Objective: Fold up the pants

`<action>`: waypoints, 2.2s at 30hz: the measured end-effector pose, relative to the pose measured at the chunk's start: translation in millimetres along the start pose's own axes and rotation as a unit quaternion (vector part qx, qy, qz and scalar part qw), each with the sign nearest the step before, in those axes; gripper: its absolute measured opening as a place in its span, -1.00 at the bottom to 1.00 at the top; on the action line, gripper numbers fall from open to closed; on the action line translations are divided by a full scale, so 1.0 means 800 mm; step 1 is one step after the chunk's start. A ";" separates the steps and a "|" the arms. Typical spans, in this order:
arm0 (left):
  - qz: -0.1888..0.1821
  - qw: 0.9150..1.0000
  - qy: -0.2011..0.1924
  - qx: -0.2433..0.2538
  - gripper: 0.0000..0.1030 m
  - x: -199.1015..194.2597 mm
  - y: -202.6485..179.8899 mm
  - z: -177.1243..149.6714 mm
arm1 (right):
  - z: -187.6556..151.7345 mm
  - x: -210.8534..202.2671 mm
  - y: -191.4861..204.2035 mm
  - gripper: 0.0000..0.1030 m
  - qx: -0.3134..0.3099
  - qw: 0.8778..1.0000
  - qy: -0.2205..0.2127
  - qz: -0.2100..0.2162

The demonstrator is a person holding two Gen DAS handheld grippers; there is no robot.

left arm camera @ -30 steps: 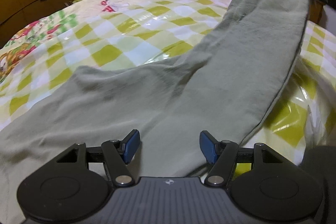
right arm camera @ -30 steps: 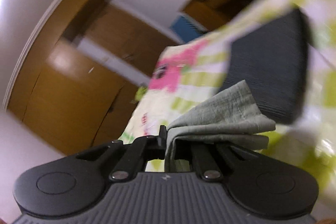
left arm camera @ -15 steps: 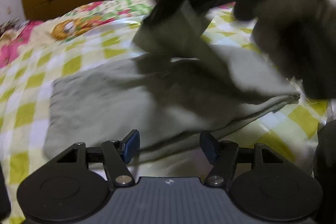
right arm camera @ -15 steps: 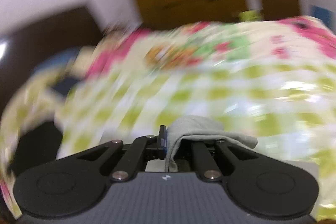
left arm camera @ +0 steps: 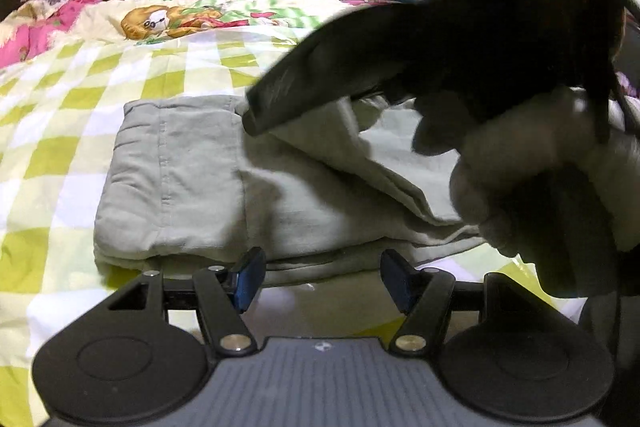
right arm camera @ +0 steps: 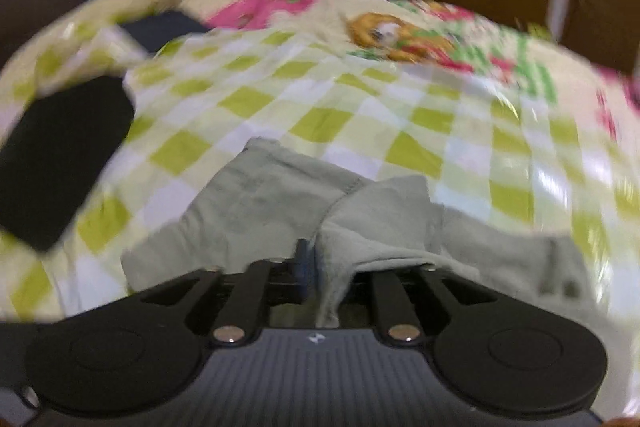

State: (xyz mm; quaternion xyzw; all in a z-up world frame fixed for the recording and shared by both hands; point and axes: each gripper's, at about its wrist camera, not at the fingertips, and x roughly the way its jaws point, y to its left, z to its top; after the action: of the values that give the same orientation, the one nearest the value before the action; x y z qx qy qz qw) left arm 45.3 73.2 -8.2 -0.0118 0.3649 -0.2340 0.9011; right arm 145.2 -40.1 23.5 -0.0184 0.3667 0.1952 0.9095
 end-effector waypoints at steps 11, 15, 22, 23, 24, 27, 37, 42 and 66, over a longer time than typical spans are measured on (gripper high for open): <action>0.001 0.999 -0.027 -0.040 0.48 -0.023 0.030 -0.004 | 0.024 -0.006 0.006 -0.63 0.048 0.998 -0.021 -0.040; 0.023 0.999 -0.030 -0.020 0.48 -0.040 0.025 -0.018 | 0.009 0.017 0.088 -0.50 -0.156 0.985 -0.006 -0.067; 0.031 0.998 -0.031 -0.042 0.48 -0.058 0.035 -0.027 | -0.009 0.023 0.129 -0.13 -0.259 0.964 -0.008 -0.063; 0.031 0.998 -0.030 -0.045 0.49 -0.058 0.037 -0.027 | -0.008 0.020 0.125 -0.13 -0.251 0.966 -0.008 -0.063; 0.031 0.998 -0.029 -0.046 0.49 -0.059 0.038 -0.028 | -0.008 0.016 0.122 -0.11 -0.242 0.968 -0.009 -0.061; 0.037 0.998 -0.026 -0.038 0.49 -0.061 0.032 -0.027 | -0.006 -0.006 0.106 -0.10 -0.208 0.978 -0.012 -0.012; 0.058 0.998 -0.026 0.001 0.49 -0.061 0.008 -0.003 | -0.033 -0.077 0.010 -0.04 -0.051 0.998 -0.016 -0.033; 0.080 0.996 -0.032 0.036 0.49 -0.036 -0.012 0.028 | -0.070 -0.105 -0.078 -0.04 0.040 0.994 -0.017 -0.103; 0.171 0.979 0.065 0.093 0.60 0.048 -0.051 0.059 | -0.148 -0.109 -0.255 0.13 0.279 0.960 0.001 -0.002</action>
State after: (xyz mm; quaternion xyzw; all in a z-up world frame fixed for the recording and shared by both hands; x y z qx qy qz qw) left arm 83.8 13.4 9.2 0.1501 0.3959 -0.1092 0.8993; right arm 85.2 -278.8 -26.8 0.2349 0.4075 0.0837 0.8785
